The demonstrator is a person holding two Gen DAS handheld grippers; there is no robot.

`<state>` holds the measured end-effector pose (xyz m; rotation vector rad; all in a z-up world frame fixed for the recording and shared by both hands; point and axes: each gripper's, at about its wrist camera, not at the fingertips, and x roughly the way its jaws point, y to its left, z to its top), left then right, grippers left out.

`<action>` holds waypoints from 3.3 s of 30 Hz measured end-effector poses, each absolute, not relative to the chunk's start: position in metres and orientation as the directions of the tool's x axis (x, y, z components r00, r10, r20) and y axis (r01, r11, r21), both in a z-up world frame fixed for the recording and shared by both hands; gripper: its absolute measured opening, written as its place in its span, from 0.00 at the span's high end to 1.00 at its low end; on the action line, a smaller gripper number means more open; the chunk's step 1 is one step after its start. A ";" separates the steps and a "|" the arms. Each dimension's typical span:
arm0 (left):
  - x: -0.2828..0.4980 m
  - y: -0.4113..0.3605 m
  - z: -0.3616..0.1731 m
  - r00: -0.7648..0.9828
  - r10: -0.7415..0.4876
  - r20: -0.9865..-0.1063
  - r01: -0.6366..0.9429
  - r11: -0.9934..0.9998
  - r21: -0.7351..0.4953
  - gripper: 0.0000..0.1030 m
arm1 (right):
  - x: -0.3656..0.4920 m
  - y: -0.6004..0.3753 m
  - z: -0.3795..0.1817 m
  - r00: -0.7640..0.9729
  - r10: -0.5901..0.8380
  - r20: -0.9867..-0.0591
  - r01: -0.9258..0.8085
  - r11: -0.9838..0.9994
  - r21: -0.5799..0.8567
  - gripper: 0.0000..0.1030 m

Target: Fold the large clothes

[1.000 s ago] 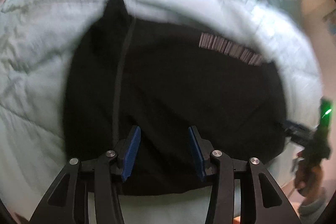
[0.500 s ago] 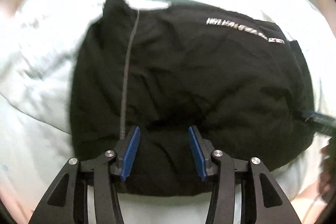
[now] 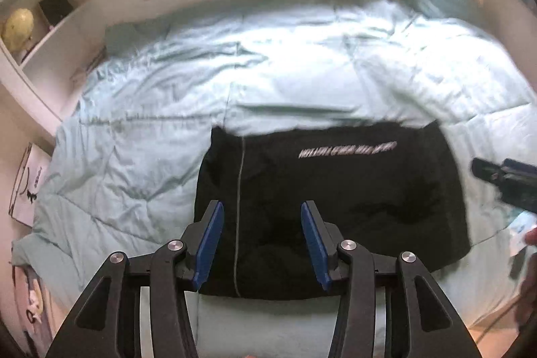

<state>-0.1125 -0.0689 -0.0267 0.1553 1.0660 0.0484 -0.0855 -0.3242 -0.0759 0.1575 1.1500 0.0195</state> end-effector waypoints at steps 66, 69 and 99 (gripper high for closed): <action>-0.135 -0.124 0.003 0.499 0.186 -0.846 0.063 0.966 0.250 0.52 | -0.130 -0.310 -0.061 0.364 0.031 -0.931 0.039 0.998 0.049 0.10; -0.133 -0.125 -0.001 0.491 0.187 -0.851 0.068 0.965 0.252 0.52 | -0.130 -0.311 -0.064 0.356 0.037 -0.934 0.044 0.997 0.056 0.10; -0.127 -0.120 -0.020 0.451 0.233 -0.861 0.076 0.952 0.298 0.52 | -0.130 -0.305 -0.079 0.335 0.052 -0.941 0.058 0.995 0.076 0.10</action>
